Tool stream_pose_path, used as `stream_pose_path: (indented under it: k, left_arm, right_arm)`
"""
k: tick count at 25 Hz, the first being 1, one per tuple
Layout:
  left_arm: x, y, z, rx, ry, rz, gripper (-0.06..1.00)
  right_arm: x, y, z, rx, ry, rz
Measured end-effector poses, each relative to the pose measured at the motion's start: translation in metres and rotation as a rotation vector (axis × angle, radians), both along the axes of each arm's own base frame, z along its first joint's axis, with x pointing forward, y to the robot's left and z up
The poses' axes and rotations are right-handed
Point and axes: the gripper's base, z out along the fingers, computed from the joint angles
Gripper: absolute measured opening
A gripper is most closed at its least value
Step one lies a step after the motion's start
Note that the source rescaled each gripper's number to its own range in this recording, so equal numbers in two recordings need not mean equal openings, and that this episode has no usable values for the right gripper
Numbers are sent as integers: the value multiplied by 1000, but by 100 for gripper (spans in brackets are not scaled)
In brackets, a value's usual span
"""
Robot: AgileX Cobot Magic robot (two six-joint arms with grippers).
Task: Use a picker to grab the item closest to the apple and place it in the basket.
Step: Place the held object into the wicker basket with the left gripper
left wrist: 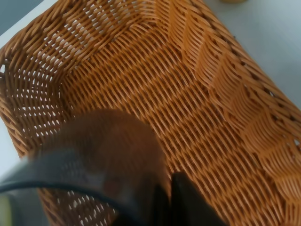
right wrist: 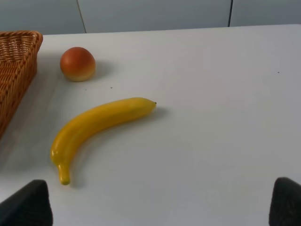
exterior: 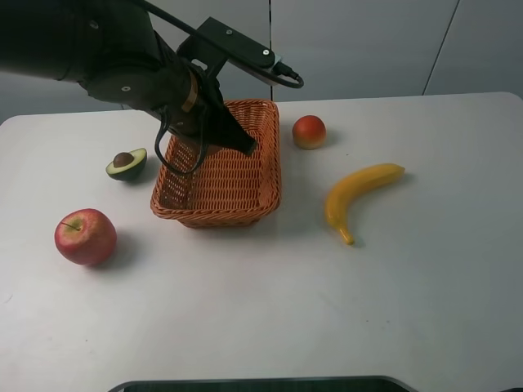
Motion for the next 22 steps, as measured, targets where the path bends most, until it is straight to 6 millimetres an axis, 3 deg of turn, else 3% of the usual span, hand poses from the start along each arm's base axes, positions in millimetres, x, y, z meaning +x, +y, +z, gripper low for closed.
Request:
stream_pose_path:
  k: [9, 15, 22]
  left_arm:
    - [0, 2, -1, 18, 5, 14, 95]
    - [-3, 5, 5, 12, 15, 41, 99]
    - [-15, 19, 44, -50, -29, 79, 100]
  right_arm:
    - [0, 0, 0, 0, 0, 0]
    - [0, 0, 0, 0, 0, 0]
    - [0, 0, 0, 0, 0, 0]
